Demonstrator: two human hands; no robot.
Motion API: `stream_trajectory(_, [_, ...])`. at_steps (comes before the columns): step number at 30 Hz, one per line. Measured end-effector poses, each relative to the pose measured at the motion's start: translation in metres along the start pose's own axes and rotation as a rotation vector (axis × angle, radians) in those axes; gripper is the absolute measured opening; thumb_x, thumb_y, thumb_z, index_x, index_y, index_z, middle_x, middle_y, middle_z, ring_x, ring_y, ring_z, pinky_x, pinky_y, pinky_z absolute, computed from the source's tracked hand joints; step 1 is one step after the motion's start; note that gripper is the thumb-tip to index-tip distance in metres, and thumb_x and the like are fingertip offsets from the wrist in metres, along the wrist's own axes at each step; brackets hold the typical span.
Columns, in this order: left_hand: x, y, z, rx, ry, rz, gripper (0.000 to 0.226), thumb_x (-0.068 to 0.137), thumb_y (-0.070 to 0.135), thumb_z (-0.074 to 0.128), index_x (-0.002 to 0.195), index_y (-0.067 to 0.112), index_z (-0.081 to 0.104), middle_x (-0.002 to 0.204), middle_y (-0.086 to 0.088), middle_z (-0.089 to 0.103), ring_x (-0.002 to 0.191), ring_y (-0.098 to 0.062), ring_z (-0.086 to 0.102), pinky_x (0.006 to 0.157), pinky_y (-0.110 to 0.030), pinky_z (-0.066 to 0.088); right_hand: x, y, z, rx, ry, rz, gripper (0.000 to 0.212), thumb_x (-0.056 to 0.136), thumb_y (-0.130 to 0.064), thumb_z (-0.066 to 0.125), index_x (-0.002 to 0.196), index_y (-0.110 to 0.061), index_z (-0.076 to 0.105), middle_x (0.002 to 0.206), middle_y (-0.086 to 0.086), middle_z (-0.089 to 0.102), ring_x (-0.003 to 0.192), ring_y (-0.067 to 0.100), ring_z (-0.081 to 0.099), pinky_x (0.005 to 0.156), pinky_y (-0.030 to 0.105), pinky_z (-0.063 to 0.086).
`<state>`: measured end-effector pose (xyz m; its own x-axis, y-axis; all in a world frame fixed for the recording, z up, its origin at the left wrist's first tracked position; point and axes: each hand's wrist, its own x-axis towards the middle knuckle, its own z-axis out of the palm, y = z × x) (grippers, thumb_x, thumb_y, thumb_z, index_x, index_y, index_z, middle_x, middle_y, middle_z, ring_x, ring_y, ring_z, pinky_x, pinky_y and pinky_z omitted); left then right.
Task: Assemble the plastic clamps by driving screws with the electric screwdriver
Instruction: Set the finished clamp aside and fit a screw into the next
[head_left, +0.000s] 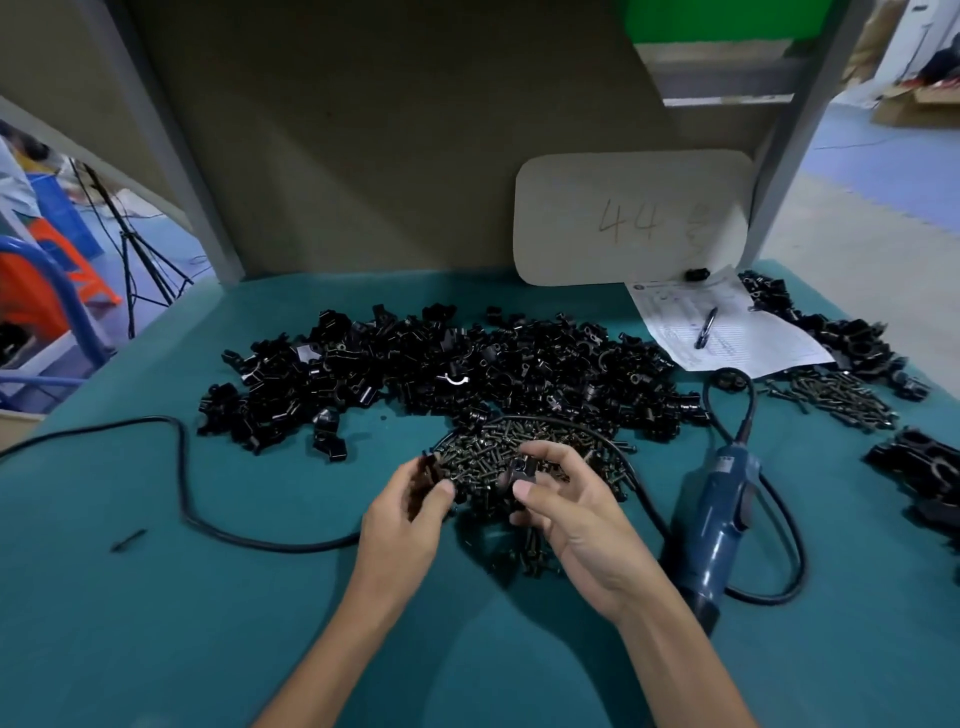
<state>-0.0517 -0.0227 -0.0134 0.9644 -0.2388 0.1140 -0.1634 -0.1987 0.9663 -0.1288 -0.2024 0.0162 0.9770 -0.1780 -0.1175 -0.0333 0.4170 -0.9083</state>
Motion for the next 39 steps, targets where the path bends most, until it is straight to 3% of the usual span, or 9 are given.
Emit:
stream_trajectory(5, [0.005, -0.004, -0.003, -0.134, 0.05, -0.049, 0.019, 0.097, 0.014, 0.057, 0.098, 0.032, 0.062, 0.109, 0.012, 0.074, 0.101, -0.008, 0.067, 0.095, -0.034, 0.051, 0.0, 0.009, 0.01, 0.026, -0.034, 0.032, 0.036, 0.096, -0.004, 0.066, 0.13, -0.012, 0.061, 0.105, 0.01, 0.072, 0.1, 0.018, 0.069, 0.089, 0.03, 0.057])
stream_trajectory(8, [0.004, -0.008, -0.003, -0.009, 0.053, 0.048, 0.014, 0.1, 0.025, 0.061, 0.099, 0.038, 0.068, 0.126, 0.018, 0.065, 0.12, -0.002, 0.054, 0.107, -0.027, 0.038, 0.001, 0.013, 0.013, -0.009, -0.049, 0.065, 0.031, 0.096, -0.005, 0.066, 0.127, -0.009, 0.063, 0.107, 0.008, 0.074, 0.099, 0.02, 0.07, 0.093, 0.033, 0.056])
stream_trajectory(11, [0.002, -0.007, -0.005, 0.083, 0.113, 0.127, 0.012, 0.093, 0.045, 0.066, 0.103, 0.048, 0.07, 0.12, 0.013, 0.057, 0.114, 0.0, 0.054, 0.098, -0.017, 0.044, 0.003, 0.013, 0.01, -0.021, -0.031, 0.068, 0.035, 0.099, -0.009, 0.064, 0.132, -0.019, 0.063, 0.1, 0.003, 0.073, 0.095, 0.018, 0.069, 0.098, 0.037, 0.054])
stream_trajectory(14, [0.001, -0.006, -0.004, -0.027, 0.121, 0.084, 0.012, 0.091, 0.032, 0.073, 0.098, 0.042, 0.071, 0.102, 0.004, 0.071, 0.094, -0.012, 0.069, 0.087, -0.034, 0.056, 0.005, 0.012, 0.005, -0.049, 0.007, 0.048, 0.037, 0.101, -0.01, 0.061, 0.134, -0.028, 0.062, 0.1, 0.004, 0.071, 0.095, 0.016, 0.065, 0.09, 0.033, 0.053])
stream_trajectory(19, [-0.008, -0.006, 0.003, 0.097, 0.113, 0.176, 0.02, 0.086, 0.022, 0.08, 0.085, 0.039, 0.069, 0.115, 0.025, 0.063, 0.115, -0.001, 0.061, 0.086, -0.021, 0.051, 0.006, 0.017, 0.007, 0.139, -0.012, 0.07, 0.036, 0.101, 0.0, 0.056, 0.135, -0.014, 0.06, 0.103, 0.014, 0.067, 0.1, 0.022, 0.07, 0.09, 0.032, 0.058])
stream_trajectory(22, [-0.014, -0.004, 0.004, 0.102, 0.035, 0.255, 0.01, 0.09, 0.031, 0.073, 0.094, 0.038, 0.068, 0.114, 0.02, 0.066, 0.111, -0.004, 0.063, 0.078, -0.014, 0.053, 0.006, 0.019, 0.01, 0.143, -0.033, 0.073, 0.036, 0.102, 0.0, 0.054, 0.134, -0.014, 0.061, 0.108, 0.014, 0.068, 0.107, 0.023, 0.07, 0.093, 0.031, 0.057])
stream_trajectory(28, [-0.007, -0.005, 0.005, 0.101, -0.161, 0.107, 0.045, 0.095, 0.026, 0.069, 0.135, 0.04, 0.053, 0.12, 0.031, 0.062, 0.121, 0.006, 0.057, 0.096, -0.017, 0.051, 0.006, 0.016, 0.008, 0.032, -0.034, 0.057, 0.036, 0.103, 0.0, 0.053, 0.134, -0.017, 0.063, 0.105, 0.009, 0.071, 0.109, 0.019, 0.071, 0.096, 0.028, 0.055])
stream_trajectory(33, [-0.008, -0.005, 0.005, 0.141, -0.092, 0.179, 0.029, 0.092, 0.03, 0.073, 0.118, 0.039, 0.063, 0.111, 0.019, 0.071, 0.102, -0.006, 0.069, 0.09, -0.035, 0.057, 0.005, 0.013, 0.008, -0.068, -0.017, 0.018, 0.03, 0.103, -0.007, 0.056, 0.128, -0.021, 0.065, 0.108, 0.002, 0.074, 0.092, 0.008, 0.07, 0.076, 0.017, 0.053])
stream_trajectory(39, [-0.011, -0.004, 0.005, 0.218, -0.135, 0.254, 0.036, 0.092, 0.041, 0.07, 0.126, 0.047, 0.061, 0.118, 0.031, 0.064, 0.105, 0.003, 0.061, 0.085, -0.012, 0.049, 0.003, 0.011, 0.008, -0.237, -0.027, -0.045, 0.038, 0.106, -0.007, 0.049, 0.12, -0.032, 0.073, 0.121, -0.003, 0.073, 0.111, 0.011, 0.068, 0.091, 0.027, 0.055])
